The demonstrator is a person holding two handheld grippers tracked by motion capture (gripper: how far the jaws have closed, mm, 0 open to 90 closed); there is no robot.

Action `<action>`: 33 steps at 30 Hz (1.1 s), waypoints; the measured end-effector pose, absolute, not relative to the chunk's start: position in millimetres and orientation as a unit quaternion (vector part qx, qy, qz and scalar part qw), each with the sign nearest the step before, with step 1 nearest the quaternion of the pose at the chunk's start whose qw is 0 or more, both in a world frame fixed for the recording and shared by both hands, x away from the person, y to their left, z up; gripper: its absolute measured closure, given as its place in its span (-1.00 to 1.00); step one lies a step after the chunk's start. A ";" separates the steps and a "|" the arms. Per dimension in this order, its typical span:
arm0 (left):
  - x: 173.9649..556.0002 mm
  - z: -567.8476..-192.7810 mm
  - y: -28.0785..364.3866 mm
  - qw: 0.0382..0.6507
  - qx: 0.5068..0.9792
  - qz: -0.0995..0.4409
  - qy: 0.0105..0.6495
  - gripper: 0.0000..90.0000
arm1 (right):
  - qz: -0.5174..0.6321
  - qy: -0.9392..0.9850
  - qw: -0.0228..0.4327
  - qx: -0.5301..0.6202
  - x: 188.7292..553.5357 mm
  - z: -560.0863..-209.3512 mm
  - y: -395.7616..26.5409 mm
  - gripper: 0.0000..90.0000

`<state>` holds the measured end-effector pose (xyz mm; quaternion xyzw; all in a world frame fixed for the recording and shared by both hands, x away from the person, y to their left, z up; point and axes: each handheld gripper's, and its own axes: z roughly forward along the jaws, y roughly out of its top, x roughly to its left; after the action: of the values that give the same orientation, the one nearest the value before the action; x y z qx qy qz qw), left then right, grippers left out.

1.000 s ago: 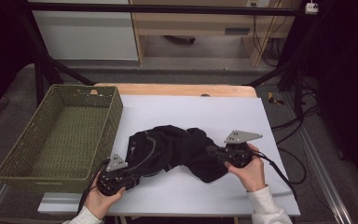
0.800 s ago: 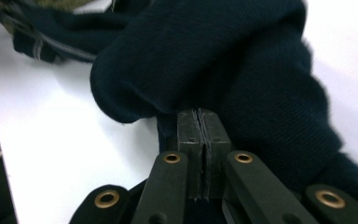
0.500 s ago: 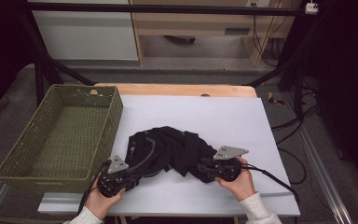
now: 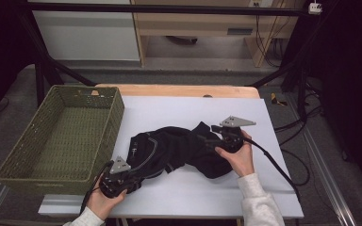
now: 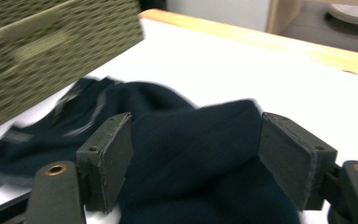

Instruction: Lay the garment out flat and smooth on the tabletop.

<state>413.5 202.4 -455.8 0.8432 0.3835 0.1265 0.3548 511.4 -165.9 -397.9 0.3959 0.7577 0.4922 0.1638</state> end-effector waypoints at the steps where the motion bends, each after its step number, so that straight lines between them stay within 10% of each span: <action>1: 413.6 -455.8 202.6 0.354 0.843 0.126 0.384 0.76 | 0.492 0.752 0.163 0.407 520.5 -398.0 -165.8 -0.40; 12: 415.6 -456.3 203.2 0.357 0.837 0.118 0.399 0.75 | 0.428 0.776 0.144 0.441 558.8 -421.7 -154.3 -0.23; 19: 415.8 -456.3 202.7 0.353 0.839 0.121 0.396 0.76 | 0.392 0.809 0.129 0.420 549.0 -421.8 -154.1 0.77; 33: 410.8 -447.4 205.2 0.365 0.838 0.125 0.386 0.77 | 0.458 0.790 0.177 0.367 472.2 -327.7 -205.4 0.85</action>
<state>410.8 205.2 -447.4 0.8383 0.3858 0.1245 0.3645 472.2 -205.4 -327.7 0.3668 0.7903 0.4577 0.1770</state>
